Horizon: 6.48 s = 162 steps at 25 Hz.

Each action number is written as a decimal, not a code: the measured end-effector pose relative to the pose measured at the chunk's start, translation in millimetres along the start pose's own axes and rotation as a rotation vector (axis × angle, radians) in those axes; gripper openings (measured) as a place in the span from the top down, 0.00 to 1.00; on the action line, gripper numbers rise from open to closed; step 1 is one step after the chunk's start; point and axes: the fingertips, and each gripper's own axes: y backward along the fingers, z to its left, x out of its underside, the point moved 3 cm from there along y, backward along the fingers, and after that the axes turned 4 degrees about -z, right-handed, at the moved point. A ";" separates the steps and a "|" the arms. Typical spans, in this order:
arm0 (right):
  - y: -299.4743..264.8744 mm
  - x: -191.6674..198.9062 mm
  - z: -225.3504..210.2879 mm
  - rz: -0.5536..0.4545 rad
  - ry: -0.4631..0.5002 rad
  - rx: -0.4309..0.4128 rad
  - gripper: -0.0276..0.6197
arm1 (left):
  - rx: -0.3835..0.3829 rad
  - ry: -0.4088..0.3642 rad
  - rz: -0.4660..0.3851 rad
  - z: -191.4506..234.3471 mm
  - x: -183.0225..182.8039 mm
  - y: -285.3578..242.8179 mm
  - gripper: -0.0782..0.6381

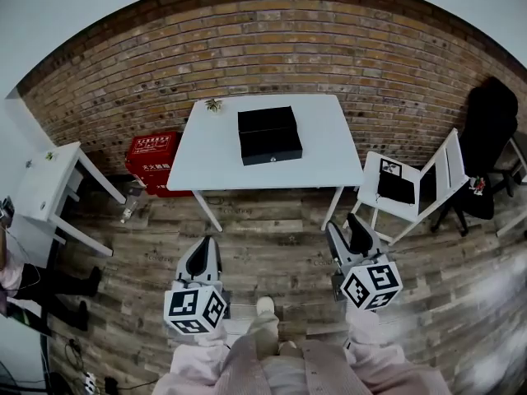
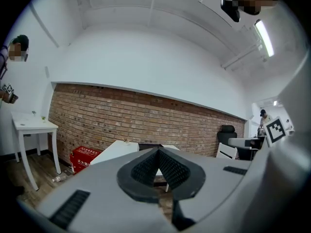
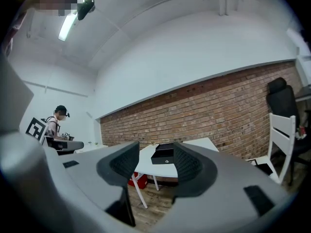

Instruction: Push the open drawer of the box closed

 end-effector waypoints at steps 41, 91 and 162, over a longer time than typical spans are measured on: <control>-248.5 90.9 -48.9 0.215 -0.122 0.102 0.65 | 0.113 0.087 0.242 105.7 60.4 -251.9 0.90; -387.0 244.3 -64.1 0.779 -0.292 0.032 0.69 | 0.053 0.246 0.618 132.1 168.7 -374.4 0.90; -454.2 240.6 -80.0 0.802 -0.229 0.040 0.86 | 0.038 0.299 0.569 158.4 152.5 -451.5 0.90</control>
